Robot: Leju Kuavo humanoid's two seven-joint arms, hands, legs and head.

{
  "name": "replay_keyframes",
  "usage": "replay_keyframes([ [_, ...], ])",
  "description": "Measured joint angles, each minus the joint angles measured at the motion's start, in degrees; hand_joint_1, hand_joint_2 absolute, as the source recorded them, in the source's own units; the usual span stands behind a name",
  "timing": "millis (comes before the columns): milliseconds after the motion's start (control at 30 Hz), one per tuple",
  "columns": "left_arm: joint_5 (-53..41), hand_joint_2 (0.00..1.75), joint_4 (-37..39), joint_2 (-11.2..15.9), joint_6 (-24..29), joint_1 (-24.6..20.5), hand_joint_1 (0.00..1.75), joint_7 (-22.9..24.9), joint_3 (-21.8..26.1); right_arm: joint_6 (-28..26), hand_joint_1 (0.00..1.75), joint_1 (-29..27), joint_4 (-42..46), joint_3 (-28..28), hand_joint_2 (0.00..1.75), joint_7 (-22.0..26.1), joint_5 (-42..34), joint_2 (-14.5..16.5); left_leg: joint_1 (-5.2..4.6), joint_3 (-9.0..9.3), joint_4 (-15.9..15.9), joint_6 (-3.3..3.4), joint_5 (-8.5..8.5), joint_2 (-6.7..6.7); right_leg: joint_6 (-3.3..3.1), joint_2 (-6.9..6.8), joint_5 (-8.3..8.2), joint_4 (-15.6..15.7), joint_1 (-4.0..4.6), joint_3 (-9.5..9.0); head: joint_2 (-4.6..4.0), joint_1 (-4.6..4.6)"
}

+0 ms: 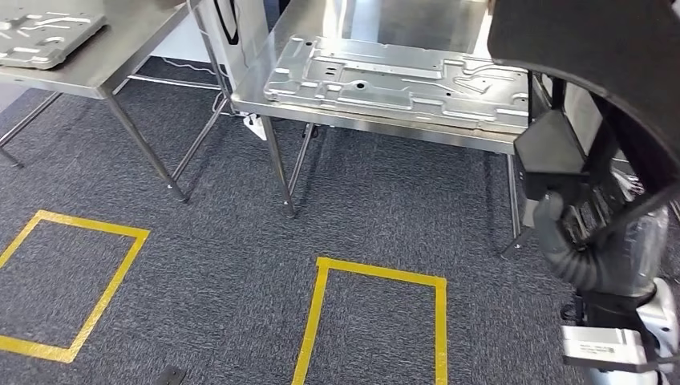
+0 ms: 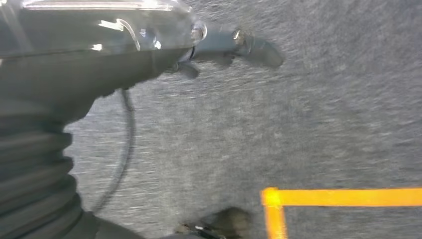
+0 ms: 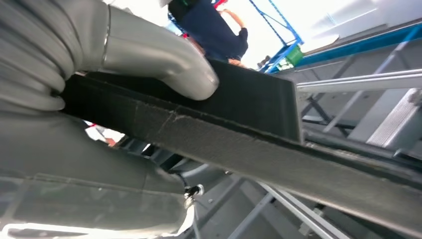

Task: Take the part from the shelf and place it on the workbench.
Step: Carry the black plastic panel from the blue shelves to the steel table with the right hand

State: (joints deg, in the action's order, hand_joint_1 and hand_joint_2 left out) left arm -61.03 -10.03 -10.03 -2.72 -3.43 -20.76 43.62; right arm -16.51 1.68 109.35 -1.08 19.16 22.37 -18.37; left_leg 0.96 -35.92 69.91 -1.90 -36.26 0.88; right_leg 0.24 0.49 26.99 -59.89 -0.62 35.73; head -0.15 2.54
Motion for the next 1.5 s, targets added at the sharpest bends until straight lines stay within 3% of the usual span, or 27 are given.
replay_keyframes([
  [67,-0.5,1.75,0.0,0.4,0.4,0.4,0.0,0.7,0.0,-0.3,1.75,0.5,-1.5,-1.1,1.75,0.1,-0.1,1.0,-0.14,-3.3,5.9,0.03,-1.58,-0.65,-0.18,0.96,0.06,0.0,0.04,-0.08,0.0,-0.72],
  [100,-0.8,1.75,0.0,0.5,0.5,0.6,0.0,0.9,0.0,-0.4,1.75,0.7,-2.1,-1.4,1.75,0.1,-0.2,1.3,-0.15,-3.71,6.1,0.07,-0.79,-0.73,-0.2,1.47,0.09,0.0,0.04,-0.14,0.0,-0.91],
  [167,-1.2,1.75,0.0,0.7,0.6,0.7,0.0,1.0,0.0,-0.5,1.75,0.9,-3.0,-1.9,1.75,0.2,-0.4,1.8,-0.03,-1.66,0.4,0.14,3.27,-1.45,-0.08,2.49,0.2,-0.1,-0.02,-0.33,0.0,-1.11],
  [200,-1.3,1.75,0.0,0.8,0.6,0.7,0.0,0.9,0.0,-0.6,1.75,1.0,-3.3,-2.1,1.75,0.3,-0.5,2.0,0.14,-0.19,-3.3,0.15,4.97,-2.66,0.08,2.94,0.3,-0.2,0.01,-0.34,0.0,-1.23],
  [233,-1.4,1.75,0.0,0.8,0.5,0.8,0.0,0.8,-0.1,-0.8,1.75,1.1,-3.5,-2.3,1.75,0.3,-0.6,2.2,0.33,0.95,-6.2,0.17,6.11,-3.79,0.28,3.41,0.38,-0.4,0.09,-0.24,0.0,-1.31],
  [300,-1.6,1.75,0.0,0.8,0.4,0.9,0.0,0.4,-0.1,-1.1,1.75,1.3,-3.9,-2.4,1.75,0.4,-0.7,2.3,0.36,1.75,-8.3,0.37,6.4,-5.03,0.83,4.29,0.3,-0.5,0.08,0.05,0.0,-1.35],
  [367,-1.7,1.75,0.0,0.8,0.4,0.9,0.0,0.0,-0.1,-1.2,1.75,1.3,-4.1,-2.5,1.75,0.4,-0.8,2.3,0.24,1.84,-8.5,0.87,6.55,-4.09,1.37,4.87,0.12,-0.3,-0.15,0.23,0.0,-1.31],
  [433,-1.8,1.75,0.0,0.7,0.4,0.8,0.0,-0.3,-0.1,-1.2,1.75,1.6,-4.3,-2.5,1.75,0.5,-0.8,2.3,0.46,2.01,-8.7,1.47,6.64,-2.94,1.77,3.53,1.29,-2.1,-0.06,1.23,0.0,-0.85],
  [533,-1.9,1.75,0.0,0.7,0.5,0.7,0.0,-0.5,-0.1,-1.1,1.75,2.4,-4.7,-2.7,1.75,0.5,-0.8,2.4,0.53,2.13,-8.8,1.94,6.5,-0.98,2.16,0.88,5.56,-11.7,-0.11,6.19,0.0,0.13],
  [600,-1.9,1.75,0.0,0.7,0.4,0.6,0.0,-0.5,-0.1,-0.9,1.75,2.5,-4.9,-3.0,1.75,0.4,-0.7,2.4,0.54,2.24,-8.8,2.02,6.32,0.3,2.28,0.37,5.74,-15.1,-0.2,8.15,0.0,0.5],
  [633,-1.9,1.75,0.0,0.6,0.4,0.5,0.0,-0.5,-0.1,-0.9,1.75,2.6,-5.0,-3.1,1.75,0.3,-0.7,2.3,0.57,2.37,-8.8,2.0,6.19,0.88,2.29,0.16,4.34,-13.7,-0.21,7.56,0.0,0.72],
  [700,-1.9,1.75,0.0,0.5,0.4,0.2,0.0,-0.6,-0.1,-0.8,1.75,3.1,-5.1,-3.2,1.75,0.3,-0.6,2.2,0.56,2.76,-8.8,1.76,5.85,1.8,2.23,-1.1,0.61,-6.7,-0.11,4.09,0.0,1.24],
  [733,-1.9,1.75,0.0,0.5,0.4,0.1,0.0,-0.6,-0.1,-0.8,1.75,3.3,-5.1,-3.2,1.75,0.2,-0.6,2.1,0.42,2.91,-8.8,1.51,5.63,2.19,2.11,-1.91,-0.48,-3.4,0.14,2.48,0.0,1.51],
  [800,-1.9,1.75,0.0,0.5,0.4,0.0,0.0,-0.6,-0.1,-0.8,1.75,3.7,-5.1,-3.3,1.75,0.2,-0.5,2.0,0.11,3.17,-8.9,1.03,5.35,3.02,1.86,-2.88,-0.7,-0.4,0.61,1.18,0.0,1.67],
  [867,-1.9,1.75,0.0,0.5,0.3,-0.1,0.0,-0.6,-0.1,-0.7,1.75,3.8,-5.1,-3.3,1.75,0.0,-0.4,1.9,-0.01,3.65,-9.4,0.55,5.18,3.85,1.42,-2.08,-0.54,-0.2,0.67,1.11,0.0,1.3],
  [933,-2.0,1.75,0.0,0.4,0.2,-0.3,0.0,-0.5,-0.2,-0.5,1.75,3.7,-5.0,-3.3,1.75,-0.3,-0.3,1.8,0.07,3.57,-8.1,0.12,4.05,2.91,0.81,-1.22,-0.51,0.1,0.34,0.74,0.0,0.84],
  [967,-2.1,1.75,0.0,0.3,0.1,-0.4,0.0,-0.5,-0.2,-0.5,1.75,3.7,-5.0,-3.3,1.75,-0.4,-0.2,1.7,0.12,2.67,-5.8,0.02,2.7,1.9,0.44,-0.86,-0.49,0.2,0.14,0.51,0.0,0.5],
  [1067,-2.1,1.75,0.0,0.2,-0.2,-0.2,0.0,-0.4,-0.2,-0.3,1.75,3.6,-5.0,-3.4,1.75,-0.6,-0.2,1.6,0.01,-2.53,4.7,0.04,-1.6,-0.41,-0.23,0.42,-0.27,0.2,0.11,0.19,0.0,-0.62],
  [1100,-2.1,1.75,0.0,0.2,-0.2,-0.2,0.0,-0.4,-0.2,-0.3,1.75,3.5,-5.0,-3.4,1.75,-0.7,-0.1,1.6,-0.03,-3.57,6.3,0.05,-1.53,-0.61,-0.27,0.99,-0.21,0.2,0.12,0.09,0.0,-0.81],
  [1133,-2.1,1.75,0.0,0.2,-0.2,-0.1,0.0,-0.4,-0.2,-0.3,1.75,3.5,-5.0,-3.4,1.75,-0.7,-0.1,1.6,-0.01,-3.64,5.8,0.08,-0.31,-0.72,-0.27,1.6,-0.15,0.1,0.11,-0.04,0.0,-0.93],
  [1167,-2.1,1.75,0.0,0.2,-0.2,-0.1,0.0,-0.4,-0.2,-0.3,1.75,3.5,-5.0,-3.4,1.75,-0.8,-0.1,1.6,0.07,-2.71,3.0,0.11,1.82,-0.98,-0.18,2.22,-0.06,0.1,0.06,-0.21,0.0,-1.02],
  [1233,-2.1,1.75,0.0,0.2,-0.2,-0.1,0.0,-0.4,-0.2,-0.3,1.75,3.6,-5.0,-3.6,1.75,-0.9,0.0,1.6,0.37,0.12,-4.4,0.13,5.66,-2.8,0.23,3.37,0.22,-0.2,0.06,-0.36,0.0,-1.23],
  [1300,-2.1,1.75,0.0,0.1,-0.2,-0.1,0.0,-0.4,-0.2,-0.4,1.75,3.6,-4.9,-3.7,1.75,-1.0,0.1,1.6,0.55,1.53,-8.0,0.26,6.63,-4.3,0.75,4.33,0.32,-0.4,0.15,-0.16,0.0,-1.34],
  [1367,-2.1,1.75,0.1,0.0,-0.3,-0.1,0.0,-0.3,-0.2,-0.4,1.75,3.5,-4.8,-3.8,1.75,-1.0,0.2,1.5,0.45,1.69,-8.2,0.66,6.49,-3.85,1.22,5.18,0.11,-0.2,0.07,-0.02,0.0,-1.29],
  [1433,-2.1,1.75,0.0,-0.1,-0.3,-0.2,0.0,-0.3,-0.2,-0.5,1.75,3.5,-4.7,-3.7,1.75,-1.0,0.2,1.3,0.54,1.9,-8.4,1.23,6.57,-2.89,1.62,4.28,0.61,-0.9,0.06,0.36,0.0,-1.06],
  [1500,-2.0,1.75,0.0,-0.2,-0.2,-0.2,0.0,-0.2,-0.2,-0.6,1.75,3.5,-4.5,-3.7,1.75,-1.0,0.2,1.1,0.69,2.08,-8.6,1.75,6.55,-1.75,1.95,1.92,3.16,-5.7,0.16,2.77,0.0,-0.42],
])
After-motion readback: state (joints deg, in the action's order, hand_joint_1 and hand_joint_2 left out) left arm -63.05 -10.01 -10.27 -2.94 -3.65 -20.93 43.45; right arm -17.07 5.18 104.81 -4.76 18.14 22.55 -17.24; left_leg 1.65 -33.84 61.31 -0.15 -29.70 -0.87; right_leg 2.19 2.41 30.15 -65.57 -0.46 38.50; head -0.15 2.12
